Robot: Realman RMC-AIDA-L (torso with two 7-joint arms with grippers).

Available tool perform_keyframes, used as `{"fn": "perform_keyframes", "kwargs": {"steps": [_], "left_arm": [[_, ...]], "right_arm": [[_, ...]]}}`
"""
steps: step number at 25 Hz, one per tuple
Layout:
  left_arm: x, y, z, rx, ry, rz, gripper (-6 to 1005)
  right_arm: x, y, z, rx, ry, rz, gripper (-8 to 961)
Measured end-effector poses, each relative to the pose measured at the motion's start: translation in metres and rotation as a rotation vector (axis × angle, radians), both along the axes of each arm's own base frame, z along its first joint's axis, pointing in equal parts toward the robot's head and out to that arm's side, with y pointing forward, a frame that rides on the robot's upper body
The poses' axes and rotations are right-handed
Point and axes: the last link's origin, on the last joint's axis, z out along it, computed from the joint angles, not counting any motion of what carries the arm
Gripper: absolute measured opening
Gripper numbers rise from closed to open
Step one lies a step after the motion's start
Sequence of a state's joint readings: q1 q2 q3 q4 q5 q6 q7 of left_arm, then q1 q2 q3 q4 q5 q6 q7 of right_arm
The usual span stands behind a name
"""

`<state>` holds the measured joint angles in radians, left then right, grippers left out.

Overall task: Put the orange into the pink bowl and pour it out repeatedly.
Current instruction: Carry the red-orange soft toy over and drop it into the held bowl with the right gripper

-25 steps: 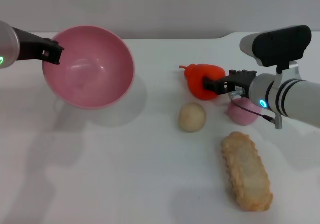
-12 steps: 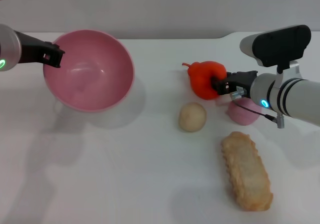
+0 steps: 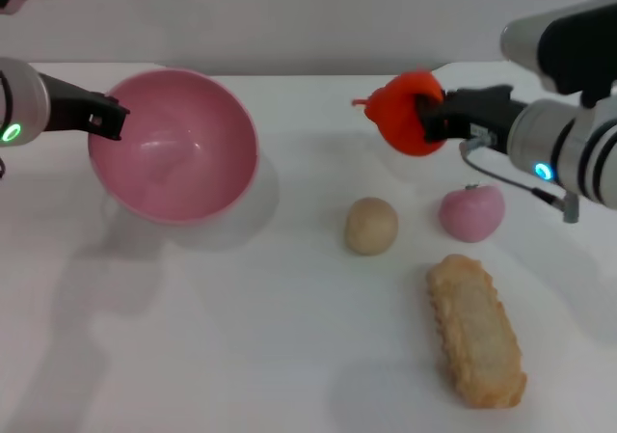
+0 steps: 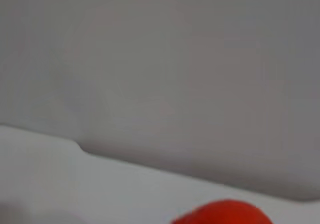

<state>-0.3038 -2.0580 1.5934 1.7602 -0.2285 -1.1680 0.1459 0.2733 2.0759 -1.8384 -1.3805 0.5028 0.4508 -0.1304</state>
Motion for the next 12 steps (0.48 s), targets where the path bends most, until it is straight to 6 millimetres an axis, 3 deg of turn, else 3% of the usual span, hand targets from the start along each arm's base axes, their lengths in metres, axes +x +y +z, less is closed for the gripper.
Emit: {"fn": "perform_keyframes", "kwargs": {"steps": [6, 12], "left_arm": [[-0.003, 0.004, -0.006, -0.014, -0.015, 0.009, 41], [0.006, 0.008, -0.015, -0.030, -0.054, -0.026, 41]], "right_arm": [[-0.039, -0.017, 0.019, 0.003, -0.004, 0.091, 93], [-0.087, -0.037, 0.005, -0.072, 0.016, 0.228, 65]]}}
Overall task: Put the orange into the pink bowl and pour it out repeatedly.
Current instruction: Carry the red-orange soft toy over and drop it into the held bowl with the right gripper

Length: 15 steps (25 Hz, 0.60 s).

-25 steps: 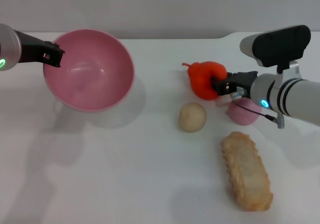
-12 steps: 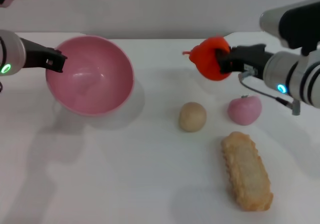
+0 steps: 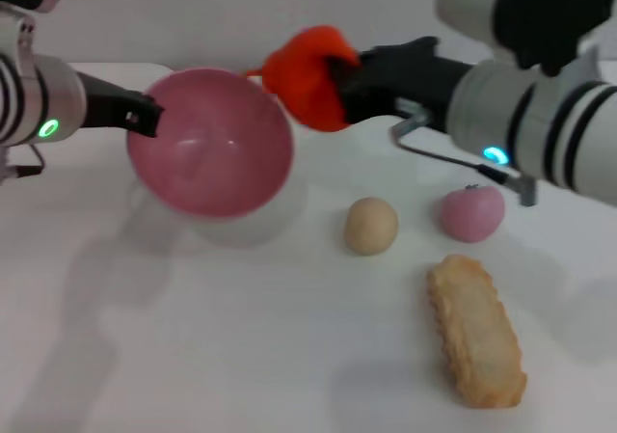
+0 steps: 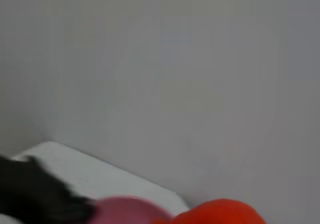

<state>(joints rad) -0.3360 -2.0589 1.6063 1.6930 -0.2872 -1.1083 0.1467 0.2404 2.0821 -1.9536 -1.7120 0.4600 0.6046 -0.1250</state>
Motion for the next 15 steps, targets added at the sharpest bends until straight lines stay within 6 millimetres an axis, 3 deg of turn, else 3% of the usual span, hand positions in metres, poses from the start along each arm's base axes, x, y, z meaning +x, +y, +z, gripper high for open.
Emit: {"fn": "perform_keyframes", "kwargs": {"steps": [2, 5, 15], "left_arm": [[0.003, 0.001, -0.002, -0.006, -0.003, -0.007, 41], [0.008, 0.002, -0.006, -0.017, -0.007, -0.024, 41], [0.018, 0.006, -0.010, -0.025, -0.013, -0.054, 41]], "right_arm": [[-0.016, -0.005, -0.011, -0.038, 0.008, 0.051, 56], [-0.021, -0.006, -0.015, -0.053, 0.010, 0.065, 52], [-0.019, -0.008, -0.029, -0.094, 0.032, 0.056, 95]]}}
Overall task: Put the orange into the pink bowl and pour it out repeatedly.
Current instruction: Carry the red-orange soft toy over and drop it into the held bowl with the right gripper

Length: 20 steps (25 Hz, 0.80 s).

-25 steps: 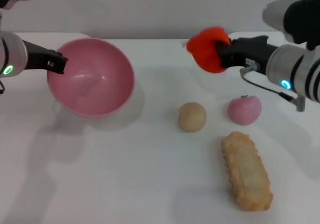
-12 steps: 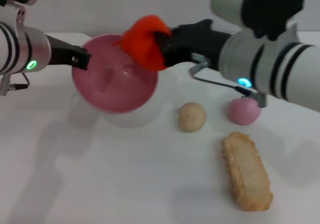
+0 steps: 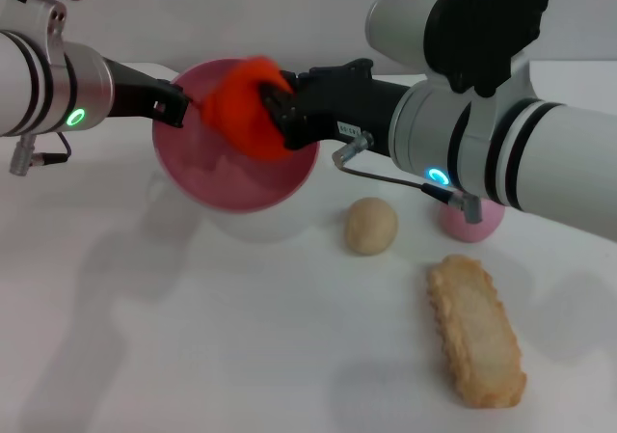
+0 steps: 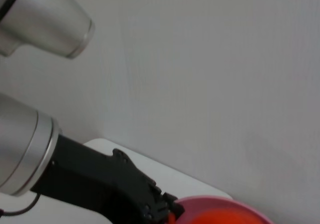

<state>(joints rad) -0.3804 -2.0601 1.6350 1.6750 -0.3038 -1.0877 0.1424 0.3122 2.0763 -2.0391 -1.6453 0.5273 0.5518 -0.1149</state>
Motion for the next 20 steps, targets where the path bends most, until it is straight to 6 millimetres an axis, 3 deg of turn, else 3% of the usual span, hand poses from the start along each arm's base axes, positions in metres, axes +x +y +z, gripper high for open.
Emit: {"fn": "perform_keyframes", "kwargs": {"steps": [8, 12, 15, 17, 20], "left_arm": [[0.000, 0.000, 0.001, 0.004, 0.006, -0.005, 41], [0.001, 0.002, 0.006, 0.017, 0.051, -0.064, 41], [0.002, 0.002, 0.007, 0.037, 0.122, -0.122, 41], [0.003, 0.002, 0.004, 0.048, 0.196, -0.179, 41], [0.009, -0.004, -0.007, 0.053, 0.312, -0.280, 41]], "right_arm": [[0.009, 0.006, 0.006, 0.025, 0.009, -0.043, 327], [0.050, 0.035, 0.037, 0.198, -0.032, -0.142, 405], [0.100, 0.051, 0.067, 0.397, -0.051, -0.187, 464], [0.125, 0.050, 0.082, 0.507, -0.030, -0.184, 503], [0.144, 0.044, 0.094, 0.591, -0.003, -0.193, 564]]}}
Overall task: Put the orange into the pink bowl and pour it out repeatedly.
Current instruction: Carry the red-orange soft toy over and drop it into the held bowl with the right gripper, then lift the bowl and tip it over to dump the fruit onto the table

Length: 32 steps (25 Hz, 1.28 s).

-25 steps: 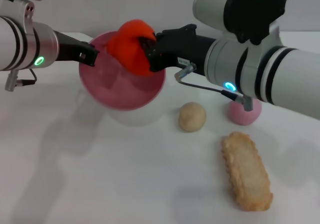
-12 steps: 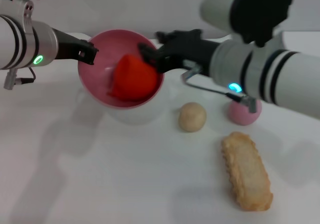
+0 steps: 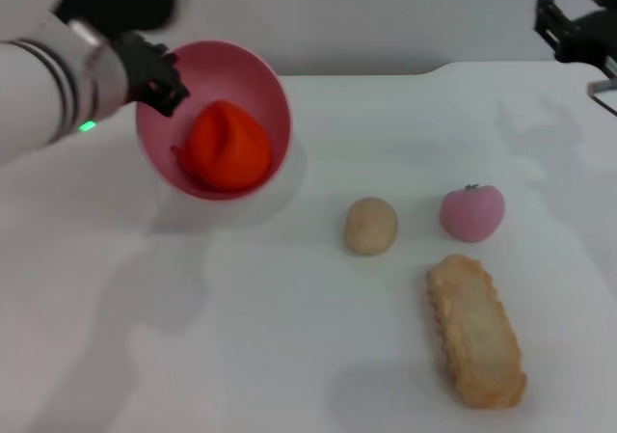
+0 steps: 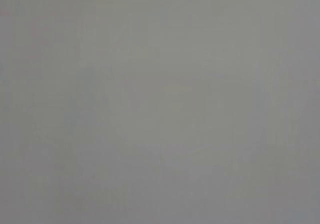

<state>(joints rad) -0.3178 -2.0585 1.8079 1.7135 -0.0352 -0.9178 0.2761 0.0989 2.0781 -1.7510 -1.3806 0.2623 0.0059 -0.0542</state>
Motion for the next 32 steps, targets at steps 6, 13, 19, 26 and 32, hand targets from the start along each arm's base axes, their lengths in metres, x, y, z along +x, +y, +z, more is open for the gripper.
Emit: {"fn": "perform_keyframes", "kwargs": {"steps": [6, 13, 19, 26, 32], "left_arm": [[0.013, -0.017, -0.026, -0.016, 0.202, -0.129, 40], [0.027, -0.044, -0.049, 0.151, 0.574, -0.347, 40], [0.025, -0.054, -0.063, 0.187, 0.817, -0.460, 40], [0.015, -0.062, -0.082, 0.206, 1.139, -0.644, 40], [0.017, -0.060, -0.090, 0.215, 1.196, -0.705, 40]], "right_arm": [[0.017, -0.007, -0.008, -0.020, 0.011, -0.048, 627], [0.019, -0.009, -0.018, -0.051, 0.017, -0.060, 630], [0.017, -0.009, -0.024, -0.070, 0.022, -0.058, 632], [0.017, -0.010, -0.027, -0.081, 0.024, -0.060, 635], [0.014, -0.009, -0.028, -0.086, 0.027, -0.051, 638]]}}
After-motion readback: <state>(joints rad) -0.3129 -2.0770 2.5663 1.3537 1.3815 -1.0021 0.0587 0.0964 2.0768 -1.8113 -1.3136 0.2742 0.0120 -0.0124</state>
